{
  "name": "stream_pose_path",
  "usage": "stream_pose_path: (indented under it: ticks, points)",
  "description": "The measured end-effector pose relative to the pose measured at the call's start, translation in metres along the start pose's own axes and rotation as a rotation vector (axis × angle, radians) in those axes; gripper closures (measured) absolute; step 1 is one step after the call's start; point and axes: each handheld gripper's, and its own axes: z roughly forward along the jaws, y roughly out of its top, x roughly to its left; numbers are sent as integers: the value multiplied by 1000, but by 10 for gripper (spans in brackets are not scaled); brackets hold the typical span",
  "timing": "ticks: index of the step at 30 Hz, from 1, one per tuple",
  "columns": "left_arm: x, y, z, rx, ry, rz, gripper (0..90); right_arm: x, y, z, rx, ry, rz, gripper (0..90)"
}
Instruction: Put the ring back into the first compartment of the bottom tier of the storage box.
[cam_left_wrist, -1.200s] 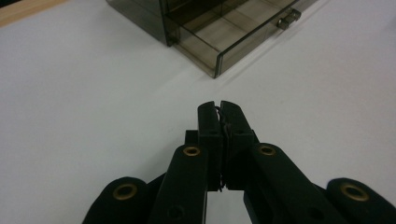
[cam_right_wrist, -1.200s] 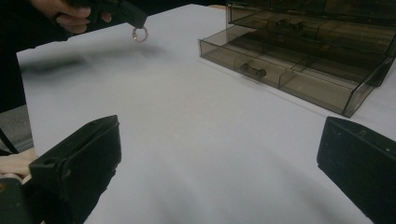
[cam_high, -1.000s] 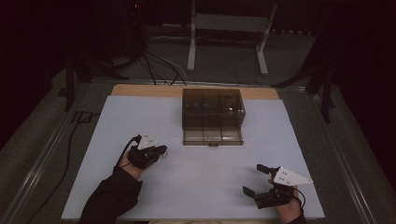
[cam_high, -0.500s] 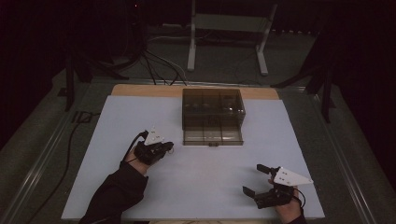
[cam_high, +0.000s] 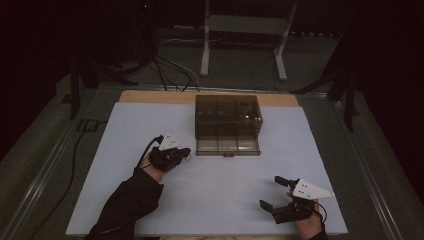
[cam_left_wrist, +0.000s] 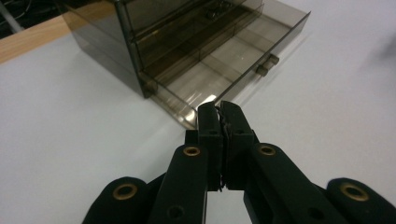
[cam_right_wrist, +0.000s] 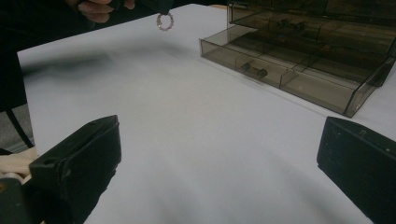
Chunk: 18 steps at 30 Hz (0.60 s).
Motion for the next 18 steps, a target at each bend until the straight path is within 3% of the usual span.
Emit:
stream_pose_path:
  ticks: [18]
  points:
    - [-3, 23, 19, -39, -25, 42, 900, -1, -1, -1, -3, -6, 6, 0]
